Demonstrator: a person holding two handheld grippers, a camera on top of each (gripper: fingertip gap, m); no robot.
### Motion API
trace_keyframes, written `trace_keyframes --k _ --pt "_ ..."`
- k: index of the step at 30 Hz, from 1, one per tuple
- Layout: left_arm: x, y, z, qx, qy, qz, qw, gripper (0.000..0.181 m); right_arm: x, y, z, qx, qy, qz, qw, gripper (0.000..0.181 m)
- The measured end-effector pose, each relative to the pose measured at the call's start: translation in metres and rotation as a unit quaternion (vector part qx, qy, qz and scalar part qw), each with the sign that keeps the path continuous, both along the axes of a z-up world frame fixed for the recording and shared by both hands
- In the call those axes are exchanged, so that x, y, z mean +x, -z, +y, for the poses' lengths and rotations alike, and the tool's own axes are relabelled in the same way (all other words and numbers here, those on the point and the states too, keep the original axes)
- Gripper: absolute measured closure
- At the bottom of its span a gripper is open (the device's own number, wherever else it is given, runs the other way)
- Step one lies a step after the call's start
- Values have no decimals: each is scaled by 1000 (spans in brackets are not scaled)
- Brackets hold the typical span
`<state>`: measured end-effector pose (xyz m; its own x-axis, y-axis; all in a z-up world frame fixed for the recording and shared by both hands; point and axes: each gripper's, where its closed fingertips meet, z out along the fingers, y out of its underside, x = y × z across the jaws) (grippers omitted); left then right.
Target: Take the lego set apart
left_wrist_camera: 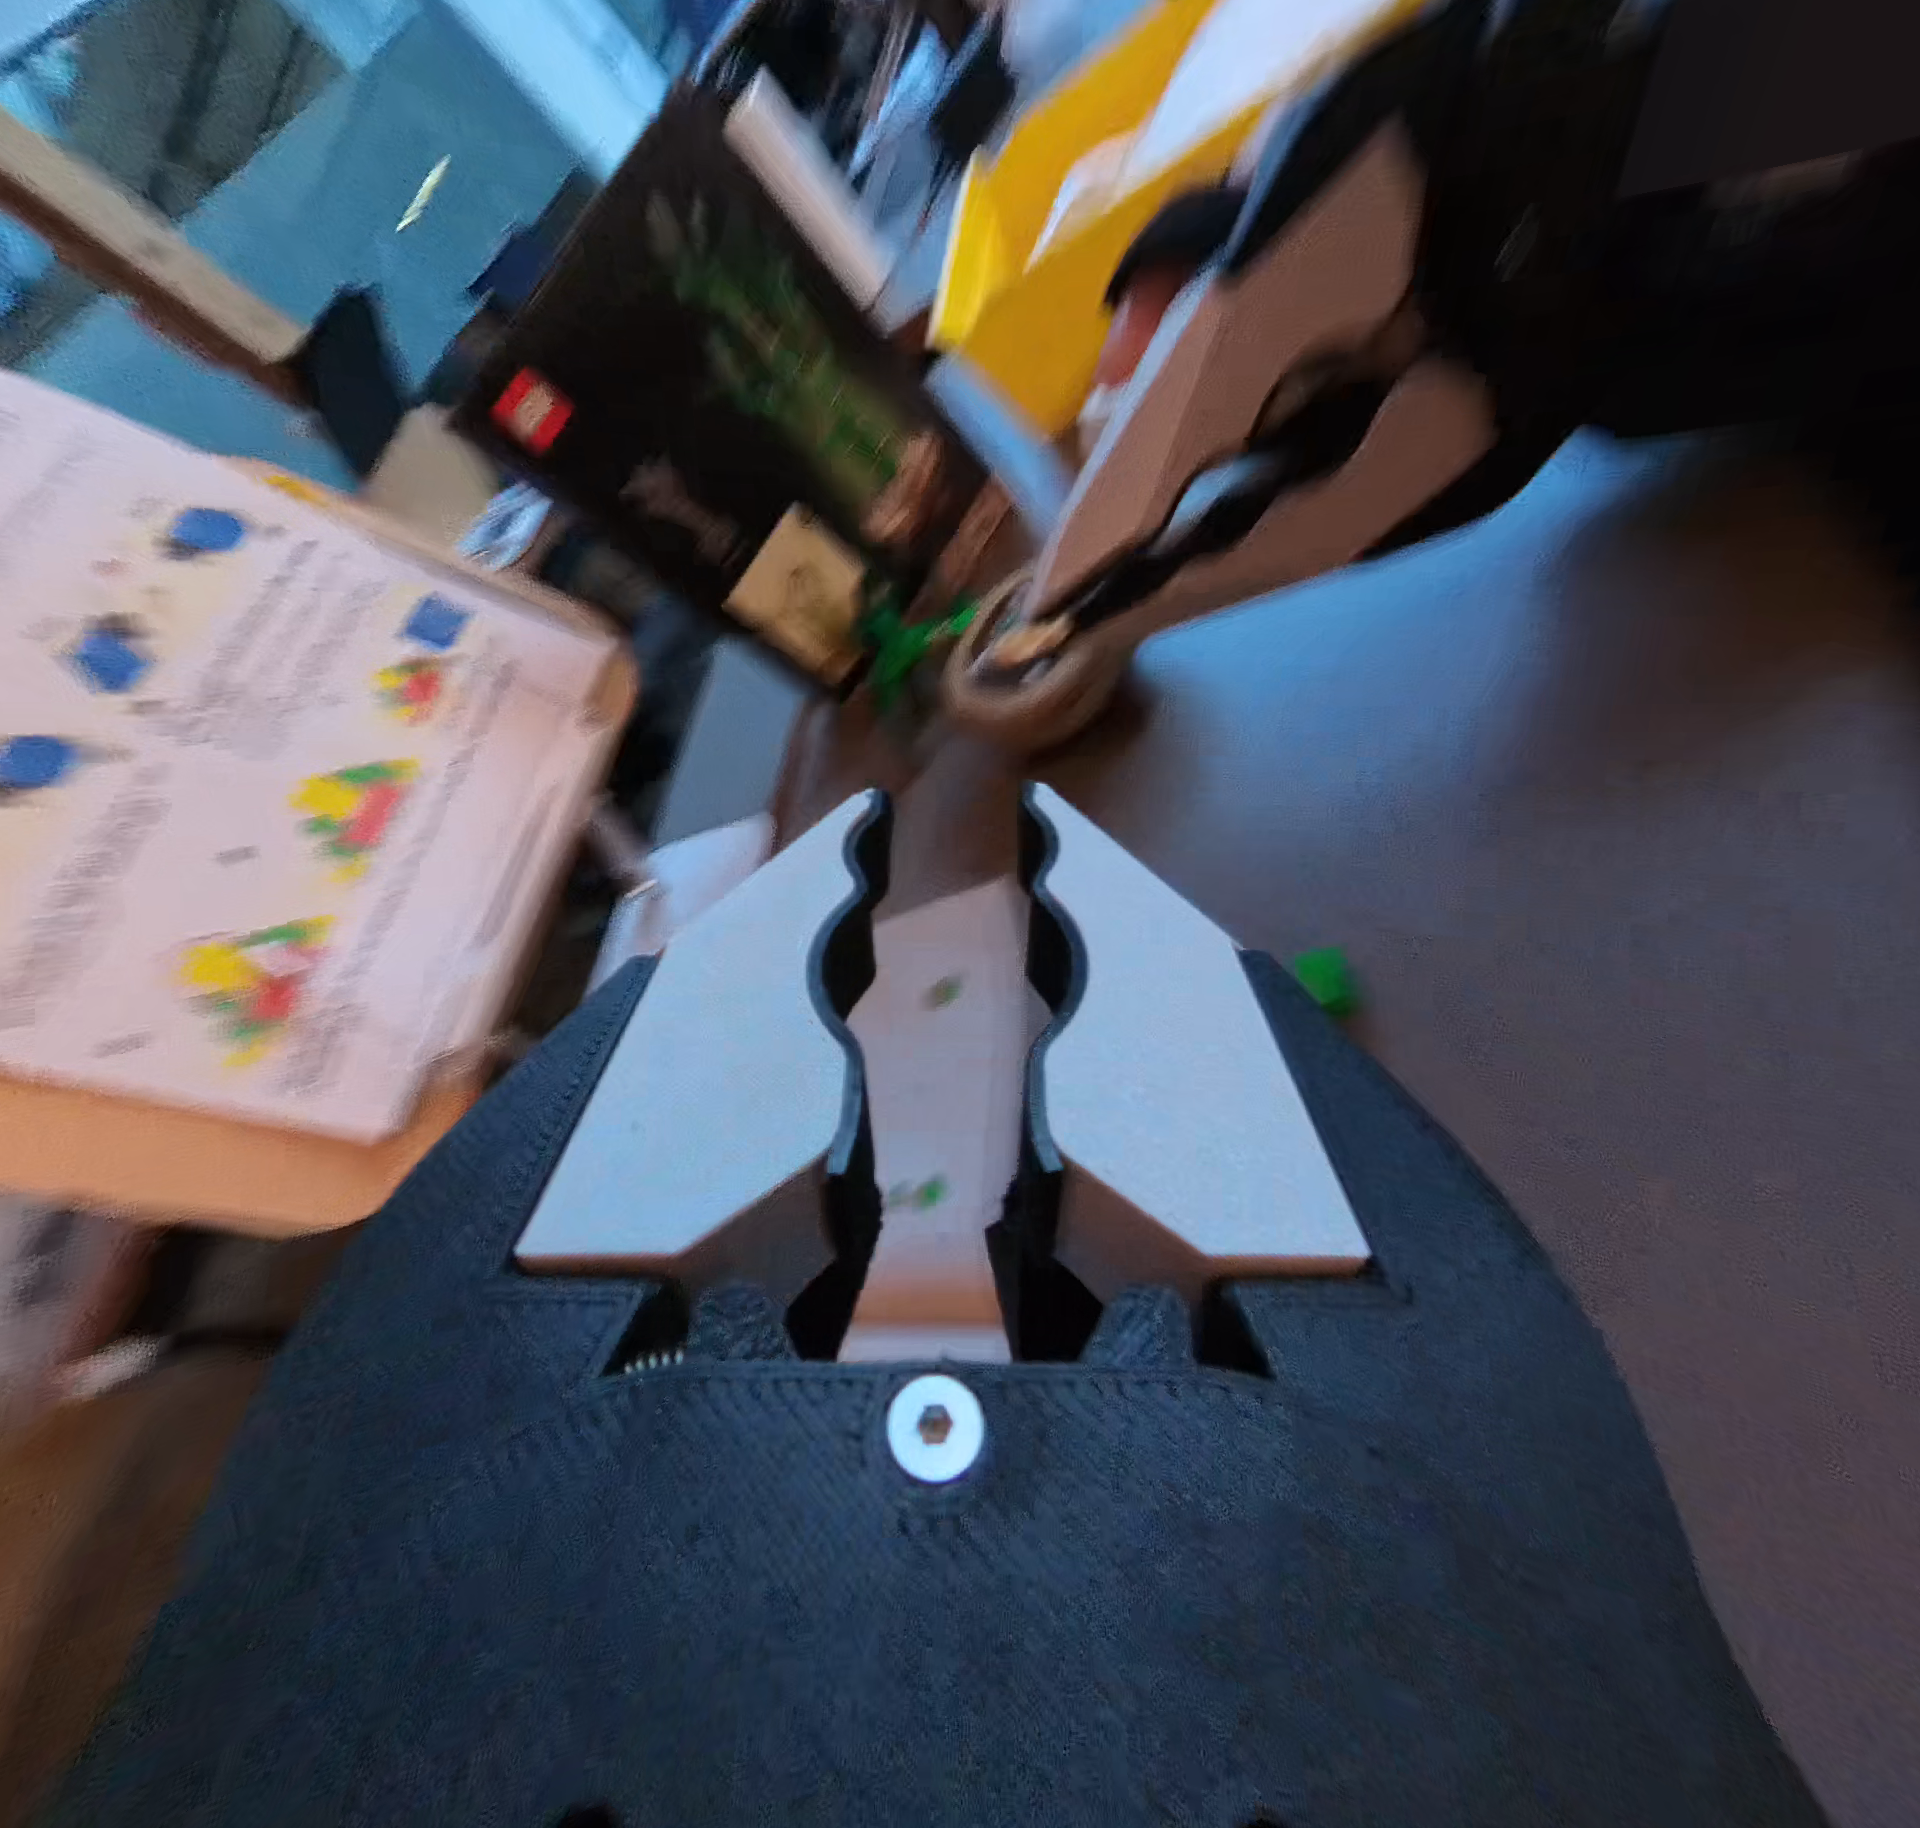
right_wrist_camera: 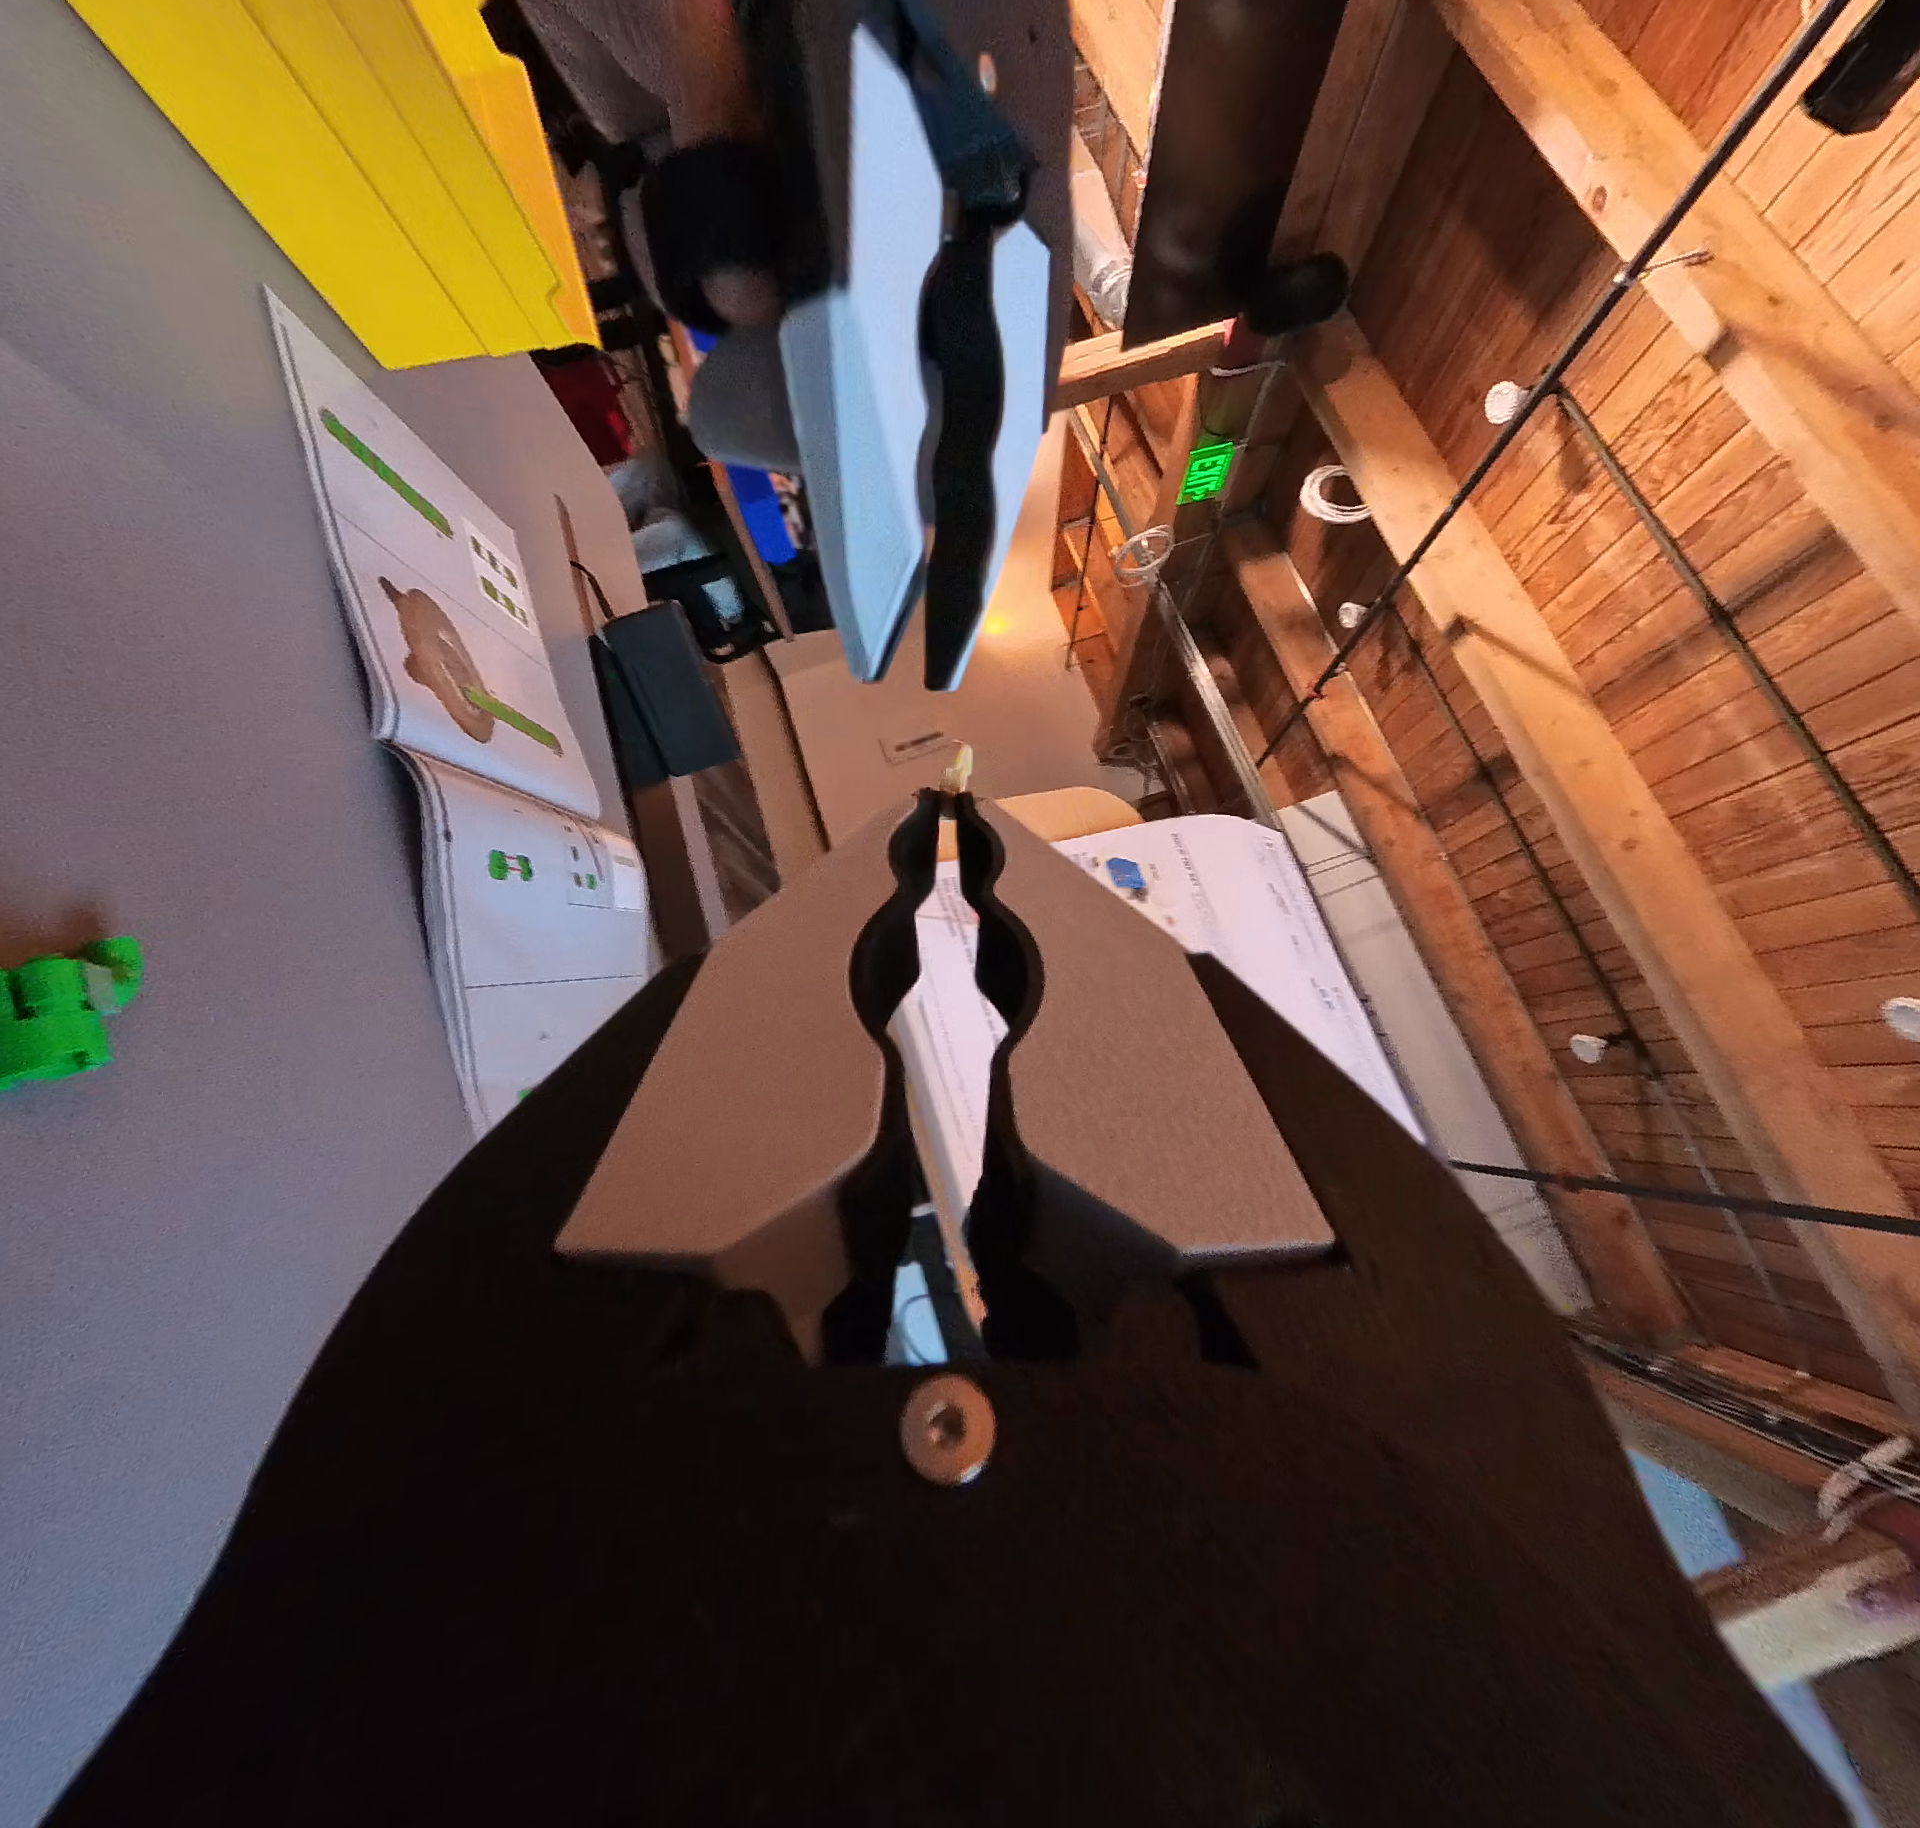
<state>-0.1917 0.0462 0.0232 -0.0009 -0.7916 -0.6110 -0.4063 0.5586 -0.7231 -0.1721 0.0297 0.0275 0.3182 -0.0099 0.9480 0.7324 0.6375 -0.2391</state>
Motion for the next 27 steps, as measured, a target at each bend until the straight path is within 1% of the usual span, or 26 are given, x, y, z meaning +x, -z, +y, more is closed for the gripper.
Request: trace_keyframes --k 1,2,5,8,10,14,17,18,21,23,24,26,27 --pt "-1 4 9 56 -33 20 998 160 -1 3 1 -15 -4 0 1000 181" --pt "1 5 10 87 -41 27 995 160 -1 7 2 -37 -9 2 999 181" --pt "12 11 1 92 -24 31 995 160 -3 18 4 -106 -27 14 994 181" --pt "13 26 3 136 -29 72 988 160 -4 24 4 -147 -39 20 988 181" --pt "17 28 0 155 -23 72 985 164 -5 32 6 -173 -39 12 984 181" --pt "22 38 -6 158 -6 89 983 167 -6 41 9 -199 -42 8 979 180" --pt "21 48 -2 177 -9 112 978 179 -7 42 8 -203 -47 9 978 181" --pt "21 49 -1 181 -9 114 977 179 -7 43 9 -203 -44 8 978 180" --pt "20 48 -1 162 -10 113 980 180 -6 39 10 -175 -41 8 984 179" --pt "18 45 0 138 -12 106 985 180 -3 31 11 -150 -31 19 988 169" --pt "14 44 5 121 -21 105 987 180 -2 29 12 -148 -27 24 988 168" --pt "-6 42 24 80 -60 121 988 180 1 30 14 -161 -25 29 986 168" --pt "-24 38 39 58 -96 132 985 180 2 32 16 -167 -21 29 985 168"
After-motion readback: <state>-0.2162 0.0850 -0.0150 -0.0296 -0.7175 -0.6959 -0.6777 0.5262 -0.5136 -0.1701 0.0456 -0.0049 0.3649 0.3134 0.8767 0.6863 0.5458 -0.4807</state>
